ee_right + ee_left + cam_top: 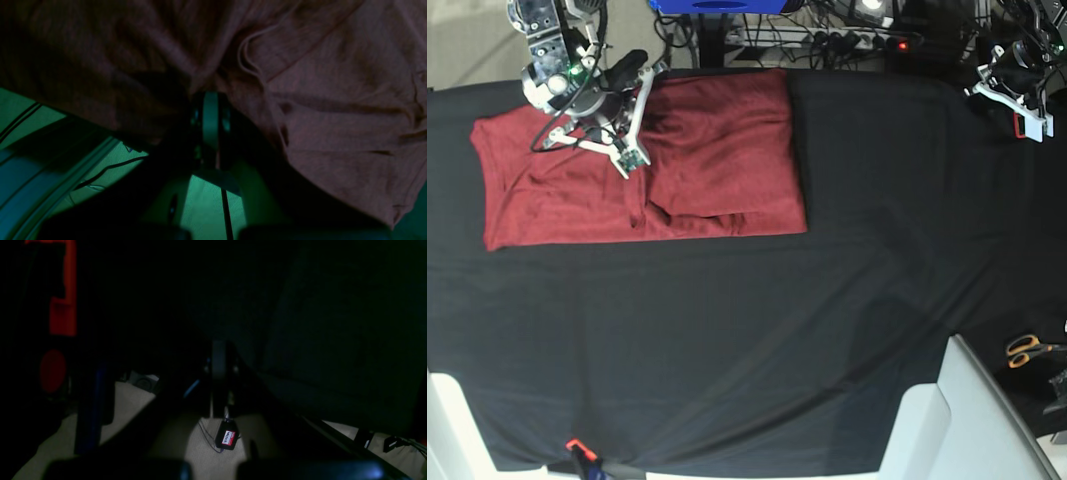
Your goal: Fold the T-shirt properly
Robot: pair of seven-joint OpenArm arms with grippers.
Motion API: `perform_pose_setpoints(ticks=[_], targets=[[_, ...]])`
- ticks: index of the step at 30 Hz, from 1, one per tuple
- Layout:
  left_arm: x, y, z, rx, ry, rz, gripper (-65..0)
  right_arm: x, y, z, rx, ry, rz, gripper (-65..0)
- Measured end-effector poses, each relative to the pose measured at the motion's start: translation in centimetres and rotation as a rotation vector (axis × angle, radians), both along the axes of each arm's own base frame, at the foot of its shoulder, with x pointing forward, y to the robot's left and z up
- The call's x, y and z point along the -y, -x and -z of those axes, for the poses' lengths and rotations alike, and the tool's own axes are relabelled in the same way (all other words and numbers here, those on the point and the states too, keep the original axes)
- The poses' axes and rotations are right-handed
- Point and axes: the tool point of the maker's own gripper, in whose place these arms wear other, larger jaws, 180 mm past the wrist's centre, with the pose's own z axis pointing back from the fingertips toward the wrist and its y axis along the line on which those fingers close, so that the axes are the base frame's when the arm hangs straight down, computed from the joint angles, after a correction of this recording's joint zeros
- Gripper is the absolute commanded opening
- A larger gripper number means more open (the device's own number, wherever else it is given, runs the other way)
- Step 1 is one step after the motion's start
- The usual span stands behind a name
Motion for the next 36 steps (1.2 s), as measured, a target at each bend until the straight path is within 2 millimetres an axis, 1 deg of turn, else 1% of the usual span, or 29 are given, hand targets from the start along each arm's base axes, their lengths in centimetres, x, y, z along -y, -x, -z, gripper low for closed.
perform_pose_setpoints(ticks=[2, 3, 5, 6, 7, 8, 9, 10, 11, 12, 14, 15, 16, 17, 19, 21, 22, 23, 25, 28, 32, 36], targets=[[0.0, 0.0, 0.0, 0.000, 0.000, 0.000, -65.0, -0.1, -0.5, -1.0, 0.030, -0.003, 0.000, -63.5], [0.0, 0.0, 0.0, -0.001, 0.001, 0.000, -65.0, 0.0, -1.2, -1.9, 0.060, -0.014, 0.013, -63.5], [0.0, 0.0, 0.0, 0.000, 0.001, 0.000, -65.0, 1.5, -3.3, -4.1, 0.138, -0.023, 0.079, -63.3], [0.0, 0.0, 0.0, 0.000, 0.000, 0.000, -65.0, 3.1, -4.6, -5.3, 0.187, -0.015, 0.137, -63.2], [0.0, 0.0, 0.0, -0.001, -0.001, 0.001, -65.0, 5.2, -5.9, -6.4, 0.237, -0.018, 0.220, -62.7], [0.0, 0.0, 0.0, 0.000, 0.001, -0.001, -65.0, 7.7, -7.2, -7.7, 0.297, -0.041, 0.323, -60.2], [0.0, 0.0, 0.0, -0.001, 0.001, 0.000, -65.0, 10.4, -8.0, -8.8, 0.341, -0.055, 0.416, -56.7], [0.1, 0.1, 0.1, -0.003, 0.001, 0.000, -65.0, 12.8, -8.5, -9.7, 0.365, -0.070, 0.472, -50.1], [0.0, 0.2, 0.1, -0.005, 0.000, 0.001, -65.0, 15.1, -8.8, -10.4, 0.378, -0.073, 0.502, -41.9], [0.0, 0.1, 0.0, -0.005, -0.001, 0.001, -65.0, 16.7, -8.8, -10.6, 0.360, -0.093, 0.490, -33.2], [-0.1, 0.2, 0.0, -0.008, -0.003, 0.002, -65.0, 19.7, -8.5, -9.8, 0.274, -0.096, 0.456, -14.9], [0.0, 0.2, 0.0, -0.006, -0.001, 0.001, -65.0, 21.3, -8.3, -9.0, 0.228, -0.099, 0.469, -7.8], [0.0, 0.2, 0.0, -0.005, -0.001, 0.000, -65.0, 23.0, -8.1, -8.2, 0.190, -0.119, 0.524, -2.6], [0.0, 0.1, 0.0, -0.006, -0.001, 0.001, -65.0, 24.6, -8.3, -7.6, 0.171, -0.144, 0.577, 0.0], [0.0, 0.2, 0.1, -0.004, 0.000, 0.000, -65.0, 27.4, -7.7, -5.9, 0.125, -0.225, 0.685, 0.0], [0.1, 0.1, 0.1, -0.004, 0.001, 0.000, -65.0, 29.3, -6.4, -3.6, 0.041, -0.311, 0.789, 0.0], [0.0, 0.2, 0.1, -0.007, -0.001, 0.001, -65.0, 29.7, -5.5, -2.4, -0.012, -0.342, 0.821, 0.0], [0.0, 0.2, 0.1, -0.007, -0.003, 0.002, -65.0, 29.8, -5.1, -1.4, -0.041, -0.400, 0.859, 0.0], [0.0, 0.2, 0.1, -0.005, 0.000, 0.000, -65.0, 29.5, -4.5, -0.1, -0.072, -0.482, 0.913, 0.0], [0.0, 0.2, 0.0, -0.004, 0.000, 0.000, -65.0, 28.8, -4.8, 0.4, -0.073, -0.555, 0.933, 0.0], [0.1, 0.2, 0.1, -0.003, 0.002, -0.001, -65.0, 27.9, -4.5, 0.9, -0.103, -0.564, 0.917, 0.0], [-0.3, 0.8, 0.5, -0.045, -0.032, 0.018, -65.0, 25.8, -4.2, 1.2, -0.101, -0.578, 0.884, 0.0]])
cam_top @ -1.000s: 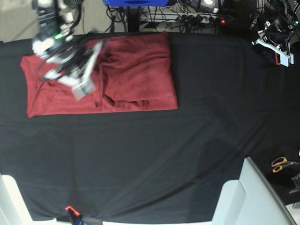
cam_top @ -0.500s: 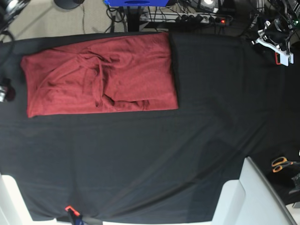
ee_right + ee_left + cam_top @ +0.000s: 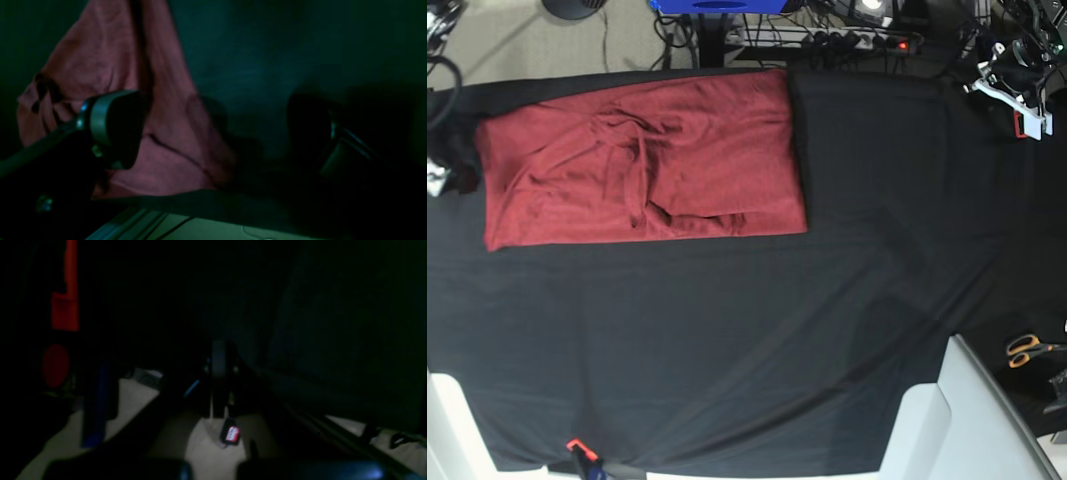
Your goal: Fold the T-shirt properly
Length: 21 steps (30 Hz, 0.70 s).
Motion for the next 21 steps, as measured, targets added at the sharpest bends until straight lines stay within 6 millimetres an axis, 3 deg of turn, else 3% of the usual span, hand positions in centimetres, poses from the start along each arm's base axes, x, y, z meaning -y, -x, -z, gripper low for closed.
perform_pose_setpoints(ticks=[4, 7, 13, 21], targets=[[0.0, 0.3, 0.3, -0.023, -0.015, 0.010, -65.0, -2.8, -0.2, 0.0, 0.016, -0.020, -0.041, 0.0], [0.0, 0.3, 0.3, -0.024, -0.016, 0.010, -65.0, -3.6, -0.1, 0.1, 0.000, -0.035, -0.061, 0.0], [0.0, 0.3, 0.3, -0.024, -0.016, 0.010, -65.0, -5.8, 0.2, 0.7, 0.014, -0.080, -0.076, -9.9], [0.0, 0.3, 0.3, -0.022, -0.016, 0.010, -65.0, -8.8, 0.3, 0.9, 0.012, -0.068, -0.197, -11.3]])
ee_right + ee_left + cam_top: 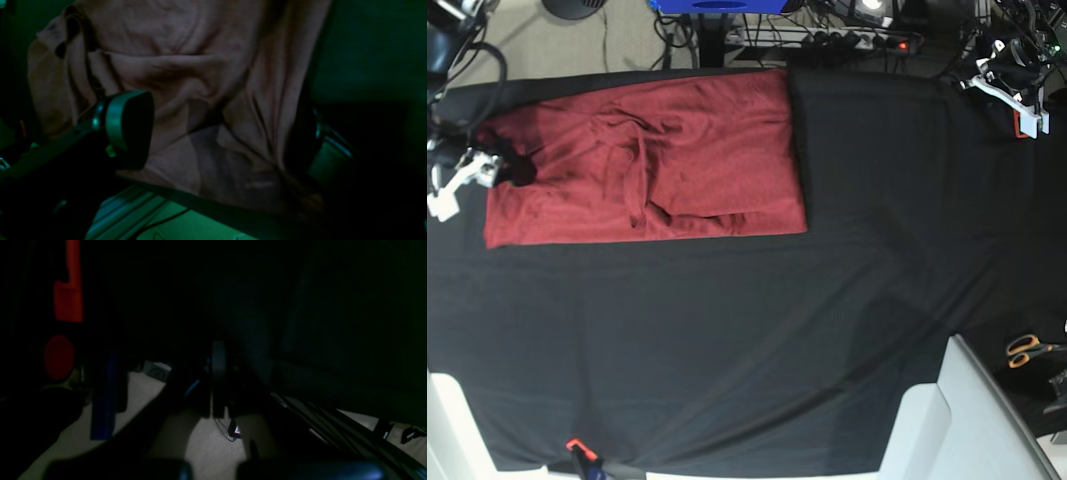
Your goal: Fold the T-shirt properly
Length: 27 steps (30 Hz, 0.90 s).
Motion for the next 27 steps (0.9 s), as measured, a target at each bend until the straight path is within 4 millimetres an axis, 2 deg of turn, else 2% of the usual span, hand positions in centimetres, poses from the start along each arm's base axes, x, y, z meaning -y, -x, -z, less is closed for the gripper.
perform_pose_setpoints(ticks=[5, 11, 17, 25, 27], targets=[[0.0, 0.0, 0.0, 0.000, 0.001, 0.000, -65.0, -1.2, 0.3, 0.0, -0.015, 0.013, -0.066, -11.4], [0.0, 0.0, 0.0, 0.000, 0.001, 0.000, -65.0, -1.9, 0.4, 0.1, -0.002, -0.003, -0.060, -11.7], [0.0, 0.0, 0.0, 0.001, 0.001, 0.000, -65.0, -3.3, 0.6, 0.6, -0.020, -0.005, -0.118, -25.4], [0.0, 0.0, 0.0, 0.001, 0.001, 0.000, -65.0, -3.6, 1.0, 0.7, -0.018, -0.020, -0.113, -26.1], [0.0, 0.0, 0.0, 0.001, 0.001, 0.000, -65.0, -3.6, 1.0, 0.7, -0.018, -0.020, -0.113, -29.0]])
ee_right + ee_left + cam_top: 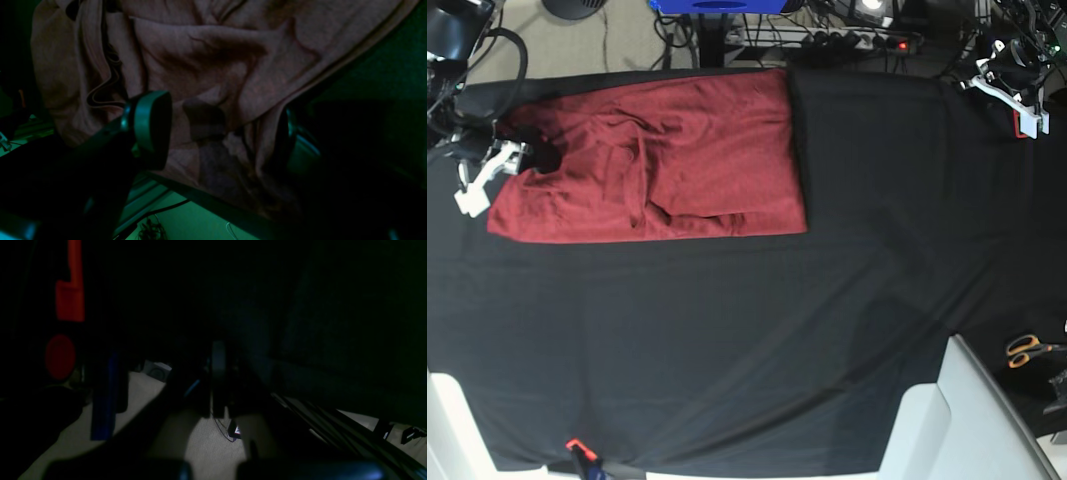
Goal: Fold the T-shirt properly
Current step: 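Move the right gripper back over the folded shirt's edge and grasp it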
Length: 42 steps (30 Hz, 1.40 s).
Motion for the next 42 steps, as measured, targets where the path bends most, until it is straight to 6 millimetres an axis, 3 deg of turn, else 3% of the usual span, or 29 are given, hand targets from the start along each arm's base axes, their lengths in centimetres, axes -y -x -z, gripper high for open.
perform_pose_setpoints(ticks=[6, 13, 16, 26, 31, 37, 42], targets=[[0.0, 0.0, 0.0, 0.000, 0.000, 0.000, -65.0, -0.1, 0.8, 0.7, -0.057, 0.018, -0.013, -65.0], [0.0, 0.0, 0.0, 0.000, 0.001, 0.000, -65.0, -0.1, 0.1, 0.3, -0.063, 0.043, -0.052, -64.8], [0.1, 0.0, 0.0, 0.001, 0.002, -0.001, -65.0, -1.1, 0.1, -0.6, -0.062, 0.108, -0.139, -64.8], [0.1, 0.1, 0.1, -0.003, 0.000, 0.000, -65.0, -8.7, -0.3, -5.0, 0.072, 0.153, -0.393, -64.8], [0.1, 0.1, 0.1, -0.002, 0.000, 0.001, -65.0, -12.1, -0.3, -5.5, 0.097, 0.147, -0.523, -64.8], [0.1, 0.1, 0.1, -0.002, 0.000, 0.000, -65.0, -18.0, 0.3, -6.2, 0.139, 0.070, -0.661, -64.8], [0.1, 0.1, 0.1, -0.002, 0.000, 0.001, -65.0, -20.6, -0.2, -7.0, 0.176, 0.042, -0.701, -64.8]])
